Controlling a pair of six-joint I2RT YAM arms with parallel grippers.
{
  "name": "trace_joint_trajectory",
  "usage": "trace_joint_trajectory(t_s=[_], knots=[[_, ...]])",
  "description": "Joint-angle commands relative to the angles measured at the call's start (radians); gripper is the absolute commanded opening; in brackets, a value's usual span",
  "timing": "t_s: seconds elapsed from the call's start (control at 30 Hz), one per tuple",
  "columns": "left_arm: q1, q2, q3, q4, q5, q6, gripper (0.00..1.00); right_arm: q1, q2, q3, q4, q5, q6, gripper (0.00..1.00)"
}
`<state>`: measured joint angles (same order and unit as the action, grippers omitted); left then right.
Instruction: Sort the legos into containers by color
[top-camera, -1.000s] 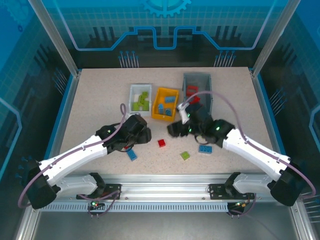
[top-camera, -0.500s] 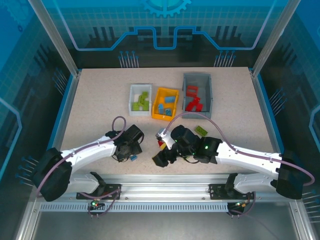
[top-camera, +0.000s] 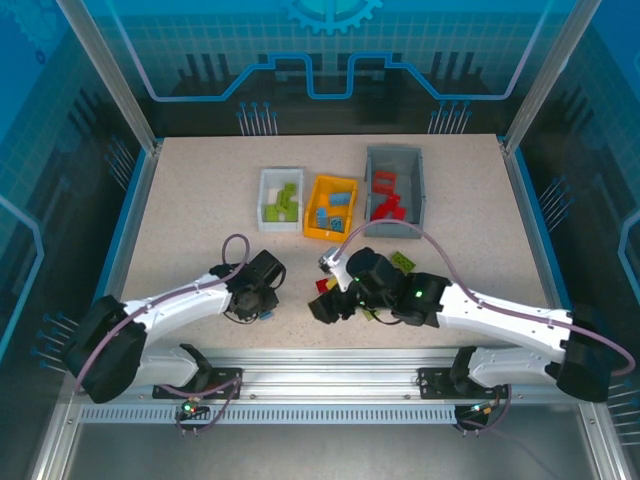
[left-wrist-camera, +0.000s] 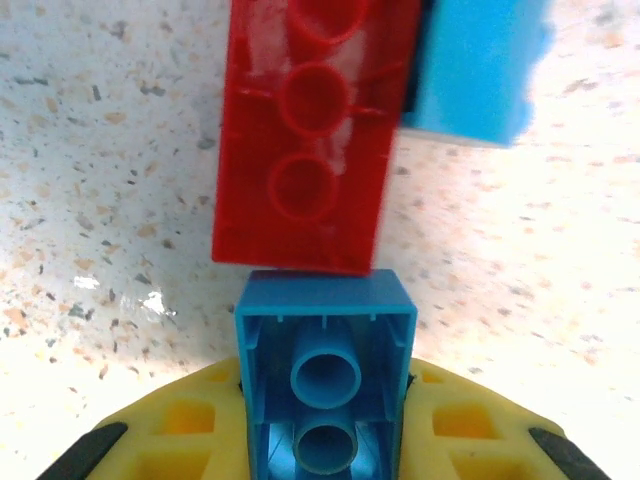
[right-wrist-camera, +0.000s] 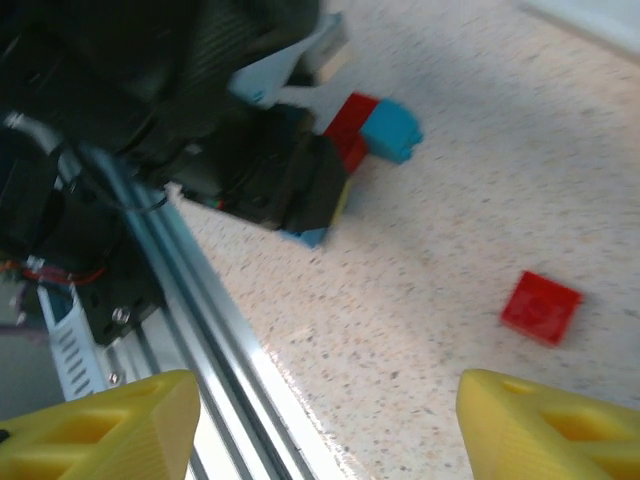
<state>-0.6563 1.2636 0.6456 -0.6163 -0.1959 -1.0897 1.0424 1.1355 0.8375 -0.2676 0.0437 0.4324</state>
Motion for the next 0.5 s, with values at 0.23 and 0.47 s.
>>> trace_joint_trajectory(t_s=[0.23,0.47], knots=[[0.012,0.028,0.459,-0.154,-0.054,0.237,0.16,-0.228,-0.188,0.032,0.126,0.179,0.066,0.69],[0.088,0.292,0.764,-0.046,0.146,0.508,0.18,-0.291,-0.14,0.035,0.189,0.129,0.084,0.69]])
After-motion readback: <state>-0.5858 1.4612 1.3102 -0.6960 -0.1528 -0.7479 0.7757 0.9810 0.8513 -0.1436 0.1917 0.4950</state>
